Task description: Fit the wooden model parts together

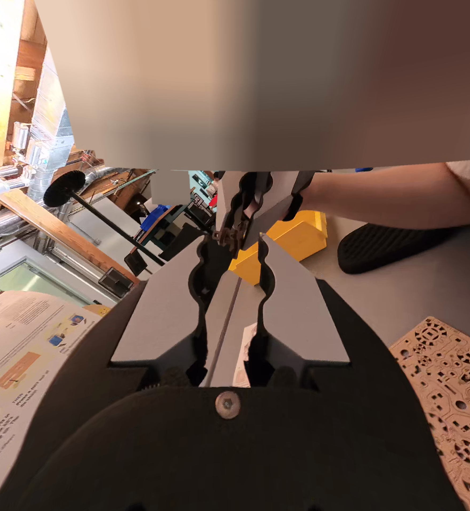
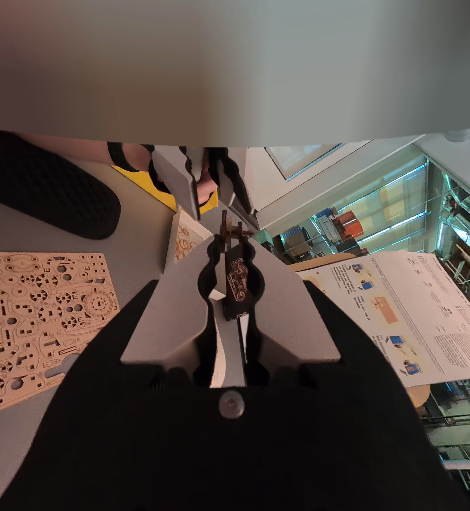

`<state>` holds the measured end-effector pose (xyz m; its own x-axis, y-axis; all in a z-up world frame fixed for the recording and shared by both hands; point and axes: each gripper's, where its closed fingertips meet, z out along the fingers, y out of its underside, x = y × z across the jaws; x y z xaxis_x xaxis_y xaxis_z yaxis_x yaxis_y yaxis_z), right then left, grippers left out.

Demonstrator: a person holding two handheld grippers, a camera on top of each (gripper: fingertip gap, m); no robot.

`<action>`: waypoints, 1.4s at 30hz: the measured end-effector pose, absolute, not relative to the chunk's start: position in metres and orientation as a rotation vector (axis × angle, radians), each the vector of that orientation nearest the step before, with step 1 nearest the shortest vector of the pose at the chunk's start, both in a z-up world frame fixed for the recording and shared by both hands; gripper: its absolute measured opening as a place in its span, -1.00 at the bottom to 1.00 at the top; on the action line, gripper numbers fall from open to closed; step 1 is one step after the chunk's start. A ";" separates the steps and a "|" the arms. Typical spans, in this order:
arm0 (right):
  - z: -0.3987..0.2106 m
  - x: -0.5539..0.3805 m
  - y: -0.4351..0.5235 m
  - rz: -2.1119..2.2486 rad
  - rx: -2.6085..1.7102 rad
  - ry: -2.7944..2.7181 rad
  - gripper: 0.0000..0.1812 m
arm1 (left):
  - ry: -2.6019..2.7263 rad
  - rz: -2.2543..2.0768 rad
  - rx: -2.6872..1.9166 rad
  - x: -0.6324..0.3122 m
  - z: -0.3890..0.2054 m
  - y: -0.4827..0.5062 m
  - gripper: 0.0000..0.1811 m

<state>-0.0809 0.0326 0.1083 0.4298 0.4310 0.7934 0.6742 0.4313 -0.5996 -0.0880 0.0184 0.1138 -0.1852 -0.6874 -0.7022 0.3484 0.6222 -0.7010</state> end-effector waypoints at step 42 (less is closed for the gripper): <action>0.106 -0.083 0.034 0.157 -1.164 -1.131 -0.85 | 1.468 -0.865 -0.355 -0.082 0.113 0.030 -0.65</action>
